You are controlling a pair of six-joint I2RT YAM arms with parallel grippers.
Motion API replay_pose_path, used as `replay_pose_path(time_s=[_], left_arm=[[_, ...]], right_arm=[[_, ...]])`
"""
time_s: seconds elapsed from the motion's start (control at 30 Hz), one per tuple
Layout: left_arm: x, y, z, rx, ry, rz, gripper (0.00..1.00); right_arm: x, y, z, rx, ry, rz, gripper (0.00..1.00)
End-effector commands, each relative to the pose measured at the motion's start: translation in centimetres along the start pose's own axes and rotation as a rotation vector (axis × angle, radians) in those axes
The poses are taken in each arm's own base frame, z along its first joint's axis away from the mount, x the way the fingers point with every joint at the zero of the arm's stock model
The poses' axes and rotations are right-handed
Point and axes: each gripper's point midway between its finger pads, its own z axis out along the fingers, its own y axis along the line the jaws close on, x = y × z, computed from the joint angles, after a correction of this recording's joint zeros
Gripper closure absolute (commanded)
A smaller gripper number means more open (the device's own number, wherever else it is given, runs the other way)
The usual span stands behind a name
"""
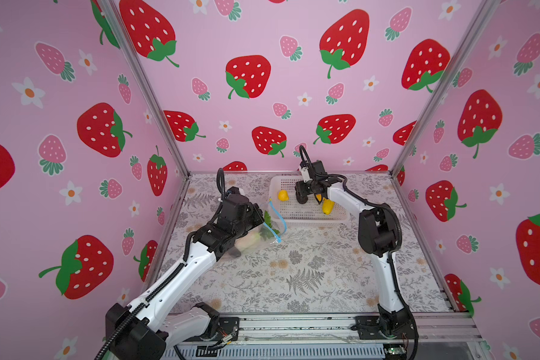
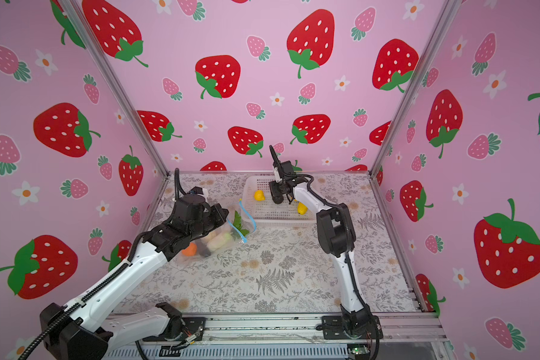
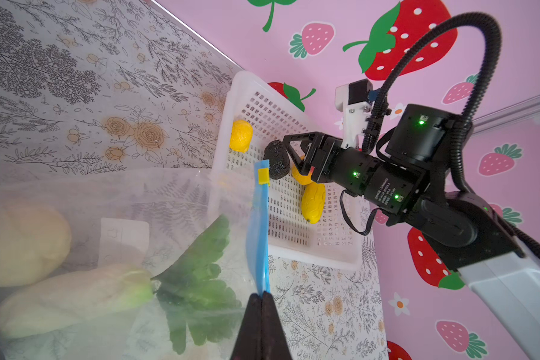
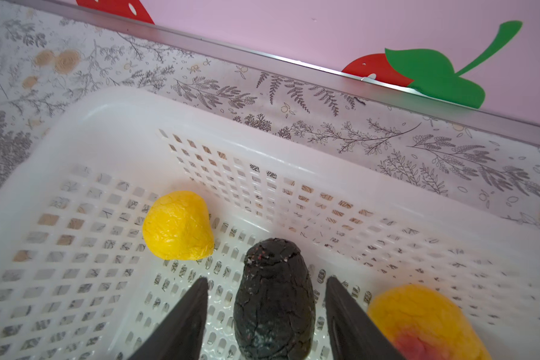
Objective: Place the food in the zip-top bag and seal the zipper
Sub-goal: 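Close the right gripper on the dark eggplant, then lift the eggplant and carry it over the bag mouth by the left gripper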
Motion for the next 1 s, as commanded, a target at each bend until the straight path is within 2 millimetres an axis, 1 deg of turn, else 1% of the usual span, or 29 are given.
replay_pose_path(time_s=[0.0, 0.13, 0.2, 0.4, 0.47, 0.5, 0.77, 0.97], left_arm=[[-0.8, -0.4, -0.5, 0.014, -0.027, -0.004, 1.00], [-0.8, -0.3, -0.5, 0.011, -0.026, -0.005, 1.00], [-0.8, -0.4, -0.5, 0.012, -0.027, -0.004, 1.00], [-0.8, -0.3, -0.5, 0.010, -0.027, -0.005, 1.00], [-0.8, -0.3, -0.5, 0.011, -0.028, -0.007, 1.00], [-0.8, -0.4, -0.6, 0.012, -0.028, -0.004, 1.00], [-0.8, -0.3, -0.5, 0.009, -0.028, -0.004, 1.00], [-0.8, -0.4, -0.5, 0.011, -0.028, -0.006, 1.00]], right_arm=[[2.3, -0.6, 1.8, 0.015, 0.072, -0.016, 0.31], [3.4, -1.0, 2.6, 0.032, 0.100, -0.017, 0.33], [3.5, -1.1, 2.7, 0.036, 0.103, -0.015, 0.35], [2.5, -1.1, 2.0, 0.041, 0.075, -0.009, 0.46], [2.2, -1.0, 1.7, 0.040, 0.066, -0.008, 0.47], [2.0, -1.0, 1.6, 0.040, 0.061, -0.006, 0.50], [0.4, -0.4, -0.3, 0.017, 0.025, 0.002, 0.53], [-0.9, 0.5, -2.6, -0.026, -0.008, 0.013, 0.53]])
